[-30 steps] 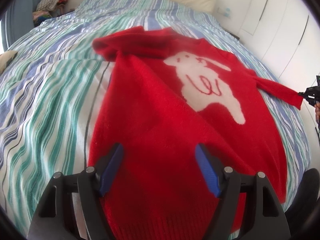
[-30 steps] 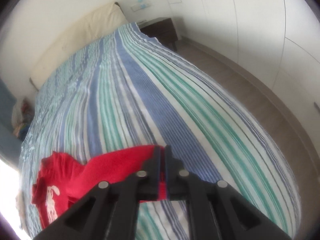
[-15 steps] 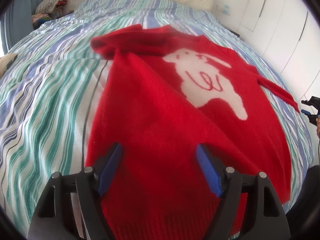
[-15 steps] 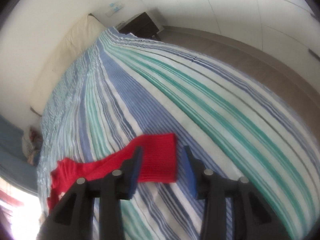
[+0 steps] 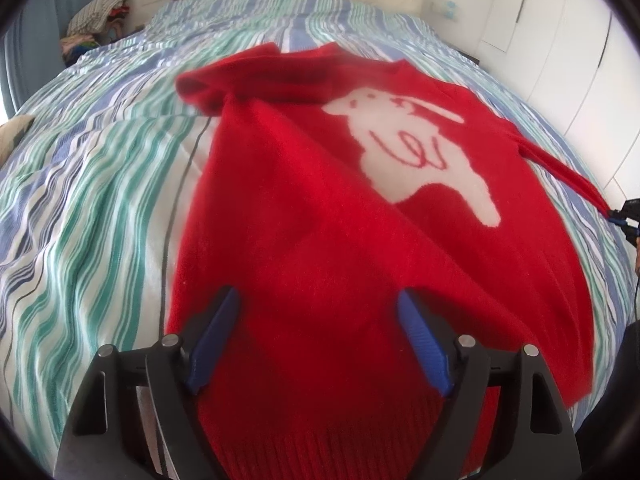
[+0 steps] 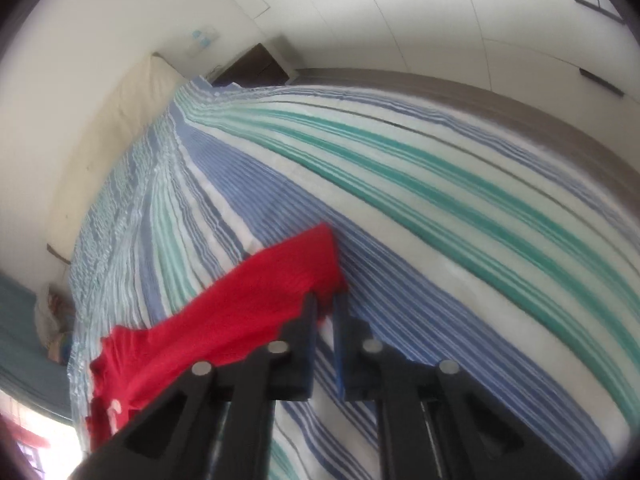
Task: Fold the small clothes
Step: 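Grasp the sleeve with the right gripper and pull it outward flat, then open the right gripper and release the sleeve, then grasp the other sleeve cuff with the left gripper and stretch it out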
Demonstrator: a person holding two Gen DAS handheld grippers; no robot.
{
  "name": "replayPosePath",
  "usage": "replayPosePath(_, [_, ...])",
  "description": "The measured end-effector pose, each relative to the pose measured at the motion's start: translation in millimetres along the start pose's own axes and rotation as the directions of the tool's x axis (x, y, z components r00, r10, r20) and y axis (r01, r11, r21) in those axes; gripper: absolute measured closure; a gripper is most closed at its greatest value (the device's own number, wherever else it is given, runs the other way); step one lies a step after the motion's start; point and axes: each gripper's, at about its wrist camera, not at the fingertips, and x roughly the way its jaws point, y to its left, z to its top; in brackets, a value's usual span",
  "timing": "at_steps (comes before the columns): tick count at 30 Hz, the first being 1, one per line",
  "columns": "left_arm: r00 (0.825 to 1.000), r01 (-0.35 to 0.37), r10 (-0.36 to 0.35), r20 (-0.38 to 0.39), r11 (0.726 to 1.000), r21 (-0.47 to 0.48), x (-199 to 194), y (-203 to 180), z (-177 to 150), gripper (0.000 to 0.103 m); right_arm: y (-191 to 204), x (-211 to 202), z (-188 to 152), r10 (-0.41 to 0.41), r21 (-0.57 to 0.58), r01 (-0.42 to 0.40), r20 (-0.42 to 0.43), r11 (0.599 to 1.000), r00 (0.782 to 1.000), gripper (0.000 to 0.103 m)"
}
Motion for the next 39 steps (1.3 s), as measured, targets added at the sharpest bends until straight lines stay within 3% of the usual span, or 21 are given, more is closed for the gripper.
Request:
replayPosePath(4, [1.000,-0.015,0.015,-0.008,1.000,0.024,0.9,-1.2,-1.2,0.019,-18.4,16.8,-2.3,-0.083,0.018,0.084,-0.061,0.996,0.995,0.098])
replayPosePath(8, [0.999,-0.013,0.014,-0.033,0.999,0.034,-9.2,2.8,-2.3,0.019,-16.1,19.1,-4.5,-0.105,-0.036,0.103,-0.034,0.994,0.994,0.096])
replayPosePath(9, [0.999,-0.002,0.003,-0.039,1.000,0.030,-15.9,5.5,-1.6,0.019,-17.1,16.0,-5.5,-0.084,-0.032,0.083,-0.033,0.996,0.996,0.091])
replayPosePath(11, [0.999,0.037,-0.036,-0.037,0.999,0.026,-34.9,13.5,3.0,0.019,-19.1,2.8,-6.7,-0.074,-0.033,0.073,-0.022,0.997,0.997,0.062])
replayPosePath(13, [0.997,0.070,-0.070,-0.014,0.997,0.018,-57.7,23.6,20.5,0.019,-18.4,-21.5,-12.3,-0.116,-0.053,0.117,0.030,0.992,0.993,0.041])
replayPosePath(15, [0.993,0.104,-0.103,0.055,0.995,-0.003,-82.1,35.5,53.5,0.019,-14.1,-48.9,-17.6,-0.139,-0.081,0.148,0.110,0.986,0.984,0.035])
replayPosePath(18, [0.973,0.163,-0.155,0.172,0.986,-0.031,-102.1,46.7,118.0,0.014,3.8,-80.6,-33.0,-0.085,-0.166,0.115,0.178,0.979,0.980,0.035])
replayPosePath(20, [0.969,0.179,-0.186,0.165,0.982,0.053,-85.7,34.7,162.2,0.009,23.8,-92.5,-52.1,-0.016,-0.236,0.060,0.184,0.970,0.983,0.034])
replayPosePath(22, [0.982,0.169,-0.183,0.050,0.964,0.203,-42.6,9.3,198.1,0.009,49.7,-94.0,-74.5,0.059,-0.309,-0.006,0.163,0.951,0.985,0.032])
replayPosePath(25, [0.999,0.027,-0.008,-0.049,0.917,0.397,32.6,-26.4,224.0,0.010,81.5,-91.1,-115.8,0.147,-0.404,-0.093,0.107,0.910,0.983,0.032])
replayPosePath(27, [0.991,-0.050,0.104,-0.087,0.878,0.477,80.9,-38.7,230.0,0.014,94.2,-88.0,-144.0,0.198,-0.448,-0.150,0.062,0.881,0.978,0.032])
replayPosePath(29, [0.978,-0.085,0.167,-0.127,0.869,0.488,117.3,-39.7,232.7,0.030,105.6,-84.3,-169.1,0.224,-0.501,-0.173,0.042,0.848,0.974,0.032])
replayPosePath(30, [0.973,-0.079,0.171,-0.158,0.881,0.467,132.0,-36.2,235.5,0.038,108.3,-83.8,-180.5,0.230,-0.530,-0.172,0.044,0.830,0.972,0.032])
replayPosePath(32, [0.965,-0.062,0.151,-0.216,0.927,0.370,148.8,-19.9,239.8,0.095,110.1,-81.6,-200.5,0.230,-0.581,-0.156,0.056,0.799,0.971,0.032])
replayPosePath(33, [0.969,-0.064,0.131,-0.211,0.953,0.297,147.2,-7.7,244.0,0.100,110.1,-79.1,-208.5,0.223,-0.599,-0.146,0.056,0.787,0.973,0.032])
replayPosePath(36, [0.995,-0.058,0.061,-0.075,0.997,0.045,101.5,47.8,259.5,0.100,102.7,-72.3,-219.9,0.193,-0.615,-0.133,0.032,0.778,0.981,0.032])
replayPosePath(38, [0.998,-0.060,0.063,0.016,0.985,-0.160,61.6,106.4,266.6,0.100,96.8,-72.0,-215.7,0.191,-0.596,-0.131,0.037,0.792,0.981,0.032])
replayPosePath(39, [0.995,-0.069,0.084,0.045,0.958,-0.278,42.5,143.9,264.8,0.100,94.0,-72.7,-213.0,0.194,-0.585,-0.132,0.043,0.800,0.980,0.032])
